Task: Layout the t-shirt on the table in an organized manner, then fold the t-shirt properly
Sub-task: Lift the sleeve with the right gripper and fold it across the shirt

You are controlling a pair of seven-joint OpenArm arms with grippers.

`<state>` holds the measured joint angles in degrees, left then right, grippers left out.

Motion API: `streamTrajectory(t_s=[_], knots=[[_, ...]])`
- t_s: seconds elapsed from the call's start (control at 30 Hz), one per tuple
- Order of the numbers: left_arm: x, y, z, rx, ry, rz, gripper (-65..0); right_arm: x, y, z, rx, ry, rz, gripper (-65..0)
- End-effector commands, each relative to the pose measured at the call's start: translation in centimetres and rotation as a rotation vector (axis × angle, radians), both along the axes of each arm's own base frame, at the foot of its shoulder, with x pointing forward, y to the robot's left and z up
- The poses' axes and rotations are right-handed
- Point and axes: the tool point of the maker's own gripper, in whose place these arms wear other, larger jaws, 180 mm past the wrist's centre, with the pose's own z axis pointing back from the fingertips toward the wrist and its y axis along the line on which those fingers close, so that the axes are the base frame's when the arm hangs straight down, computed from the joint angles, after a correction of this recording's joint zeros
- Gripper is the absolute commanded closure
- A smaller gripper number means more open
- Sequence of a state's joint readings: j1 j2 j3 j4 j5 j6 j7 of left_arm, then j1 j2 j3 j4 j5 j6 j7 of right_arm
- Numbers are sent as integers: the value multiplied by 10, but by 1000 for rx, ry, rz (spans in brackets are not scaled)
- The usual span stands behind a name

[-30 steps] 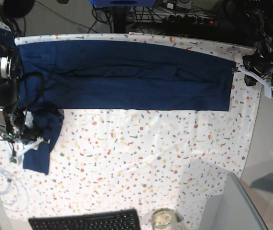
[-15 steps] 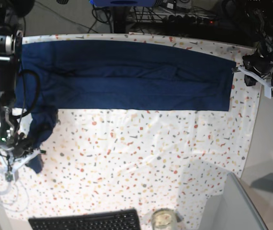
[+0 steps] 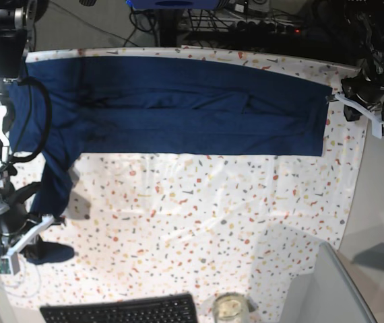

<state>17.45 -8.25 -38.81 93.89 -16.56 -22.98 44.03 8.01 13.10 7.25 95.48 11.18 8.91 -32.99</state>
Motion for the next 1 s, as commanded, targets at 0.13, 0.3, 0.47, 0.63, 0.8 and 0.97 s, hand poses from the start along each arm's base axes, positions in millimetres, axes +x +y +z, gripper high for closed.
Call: streamTrajectory(t_s=[0.13,0.3,0.47,0.63,0.8,0.97], knots=[[7,5,11,23,-37,-10,0,-5,7,42,-26,-109,26,0],[7,5,11,23,-37,-10,0,-23,15,45,-36,-123,47,0],[8,5,12,23,-42,-10,0,-50,28,26,-11,-78,62,0],[10,5,13,23,-46,-10,0,-70,39,16,10,-51,74,0],[10,6,14,24,-46,-11,0,-85,52,2,17,-11,125,0],[10,6,14,25,-47,-11,0,-104,76,-14,56,38,194,0]])
